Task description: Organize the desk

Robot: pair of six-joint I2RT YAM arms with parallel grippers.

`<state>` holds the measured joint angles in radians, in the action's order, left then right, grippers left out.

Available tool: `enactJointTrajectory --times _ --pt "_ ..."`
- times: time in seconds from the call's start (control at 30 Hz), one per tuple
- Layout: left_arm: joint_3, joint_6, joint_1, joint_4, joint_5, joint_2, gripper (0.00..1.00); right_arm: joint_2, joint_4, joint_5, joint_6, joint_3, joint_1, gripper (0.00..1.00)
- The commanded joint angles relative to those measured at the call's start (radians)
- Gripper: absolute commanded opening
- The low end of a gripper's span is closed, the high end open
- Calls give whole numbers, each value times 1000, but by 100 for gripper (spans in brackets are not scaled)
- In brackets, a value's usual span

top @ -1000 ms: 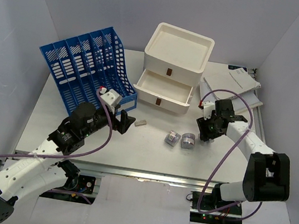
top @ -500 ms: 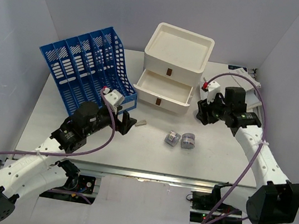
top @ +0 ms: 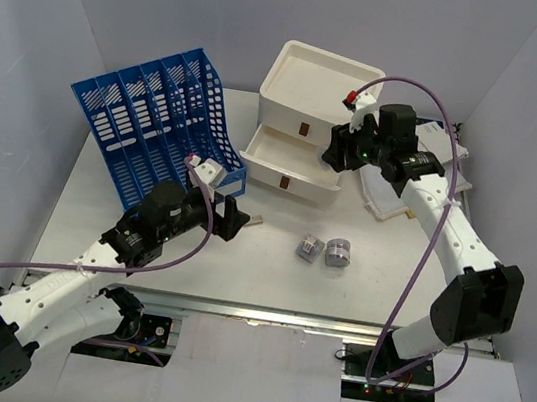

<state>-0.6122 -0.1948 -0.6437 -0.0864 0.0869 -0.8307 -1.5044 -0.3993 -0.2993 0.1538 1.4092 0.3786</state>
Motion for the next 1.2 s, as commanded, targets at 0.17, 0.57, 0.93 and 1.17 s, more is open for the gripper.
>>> enactJointTrajectory --times 0.17,0.57,0.93,1.17 --pt "24 -158 -2 82 81 -89 98 -80 108 97 -218 30 13 42" --pt "36 -305 -63 189 104 -194 89 -5 172 113 -229 -82 13 90" --pt "-155 -306 -284 134 -151 -497 92 359 47 -270 328 -406 -26 90" --pt "-366 -254 -399 44 -269 -754 97 541 40 -524 391 -621 -236 90"
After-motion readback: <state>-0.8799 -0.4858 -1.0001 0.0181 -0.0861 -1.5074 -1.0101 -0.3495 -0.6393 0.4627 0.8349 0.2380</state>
